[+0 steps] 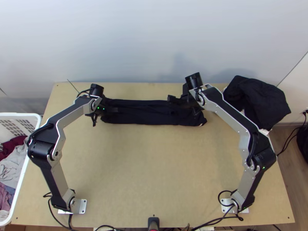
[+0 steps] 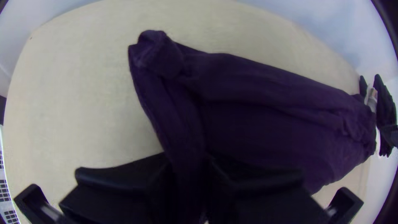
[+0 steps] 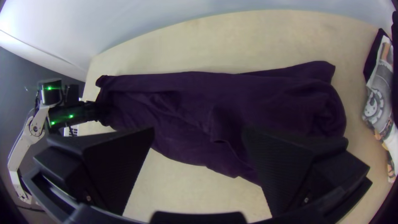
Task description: Fold the t-shirt
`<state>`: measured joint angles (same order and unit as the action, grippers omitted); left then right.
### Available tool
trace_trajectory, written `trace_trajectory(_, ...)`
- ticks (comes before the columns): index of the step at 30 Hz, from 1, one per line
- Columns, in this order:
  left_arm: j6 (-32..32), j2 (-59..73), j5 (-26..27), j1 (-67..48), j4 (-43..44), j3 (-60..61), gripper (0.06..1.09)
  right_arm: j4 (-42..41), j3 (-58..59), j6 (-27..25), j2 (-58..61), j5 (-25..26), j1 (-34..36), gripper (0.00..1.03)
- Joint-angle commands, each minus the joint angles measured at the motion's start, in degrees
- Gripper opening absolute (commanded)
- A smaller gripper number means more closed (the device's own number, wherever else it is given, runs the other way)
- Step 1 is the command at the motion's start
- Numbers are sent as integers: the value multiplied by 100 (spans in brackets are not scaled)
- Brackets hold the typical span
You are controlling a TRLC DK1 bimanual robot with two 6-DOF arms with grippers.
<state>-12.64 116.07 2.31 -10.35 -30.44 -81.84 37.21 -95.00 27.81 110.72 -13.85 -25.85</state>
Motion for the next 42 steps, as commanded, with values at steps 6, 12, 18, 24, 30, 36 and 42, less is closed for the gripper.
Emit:
trace_trajectory(6, -72, -735, -28, -99, 55, -262, 10, 5, -300, 75, 600, -83, -298, 98)
trace_trajectory(12, -195, -1183, -20, -275, -59, -939, 10, 5, -247, -4, 1066, -92, -281, 98)
trace_trajectory(18, -212, -1175, 16, -582, -516, -1870, 10, 5, -229, -101, 1382, -171, -140, 98)
trace_trajectory(24, -230, -1069, 209, -1066, -868, -2521, 10, 5, -133, -171, 1444, -215, -8, 98)
trace_trajectory(30, -335, -761, 218, -1408, -964, -2925, 10, 181, -168, -162, 855, -663, 326, 98)
trace_trajectory(36, -476, -463, 226, -1619, -999, -3233, 10, 840, -458, -241, 363, -1138, 809, 98)
trace_trajectory(42, -546, -164, 226, -1892, -999, -3751, 10, 1482, -739, -259, -138, -1463, 1284, 99)
